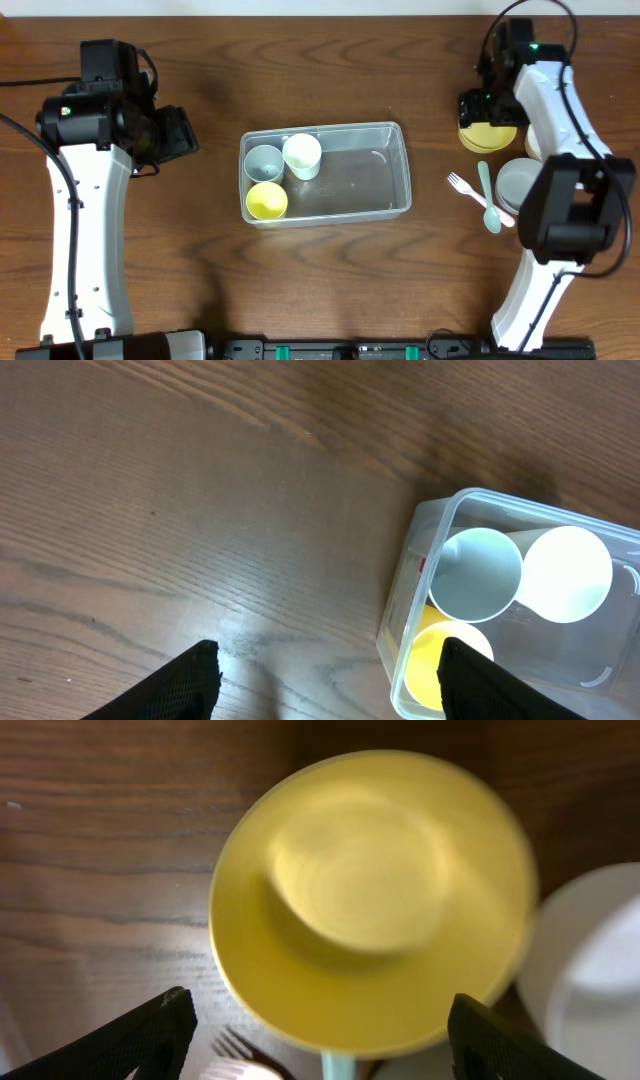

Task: Pack container

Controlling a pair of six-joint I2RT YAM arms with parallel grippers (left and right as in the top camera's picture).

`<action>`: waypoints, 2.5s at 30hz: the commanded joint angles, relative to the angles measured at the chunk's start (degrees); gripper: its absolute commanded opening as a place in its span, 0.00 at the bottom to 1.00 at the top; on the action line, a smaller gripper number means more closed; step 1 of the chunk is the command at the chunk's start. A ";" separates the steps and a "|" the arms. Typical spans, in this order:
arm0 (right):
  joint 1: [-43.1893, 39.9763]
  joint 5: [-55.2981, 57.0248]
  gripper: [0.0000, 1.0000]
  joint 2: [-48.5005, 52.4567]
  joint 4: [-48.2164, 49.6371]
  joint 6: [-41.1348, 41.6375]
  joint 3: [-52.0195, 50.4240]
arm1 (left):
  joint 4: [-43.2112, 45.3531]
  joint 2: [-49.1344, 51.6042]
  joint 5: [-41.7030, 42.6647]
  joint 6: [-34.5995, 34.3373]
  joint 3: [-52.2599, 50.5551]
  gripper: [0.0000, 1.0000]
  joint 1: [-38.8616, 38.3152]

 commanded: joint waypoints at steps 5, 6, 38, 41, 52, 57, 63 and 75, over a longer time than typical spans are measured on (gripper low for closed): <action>2.75 -0.61 0.79 4.98 1.77 -0.85 0.35 | -0.15 0.11 0.42 -0.33 -0.22 0.70 0.28; 2.86 -0.63 0.76 5.20 1.81 -0.85 0.35 | -0.15 0.11 0.42 -0.33 -0.22 0.71 0.28; 9.66 -5.09 0.01 -14.32 -4.02 -6.45 7.85 | -0.37 0.11 0.42 -0.28 -0.22 0.70 0.28; 15.15 -5.35 0.01 -19.45 -6.36 -9.35 7.85 | -0.37 0.11 0.42 -0.28 -0.22 0.70 0.28; 32.74 -5.31 0.01 -18.80 -7.28 -7.23 3.39 | -0.37 0.11 0.42 -0.28 -0.22 0.70 0.28; 35.45 -5.33 0.01 -16.55 -2.54 -6.16 -3.48 | -0.37 0.11 0.42 -0.28 -0.22 0.70 0.28; 36.09 -5.33 0.01 -15.08 4.68 -6.19 -12.04 | -0.35 0.11 0.42 -0.31 -0.22 0.71 0.28; 35.76 -5.03 0.01 -11.89 12.74 -6.84 -19.17 | -0.39 0.11 0.42 -0.31 -0.22 0.71 0.28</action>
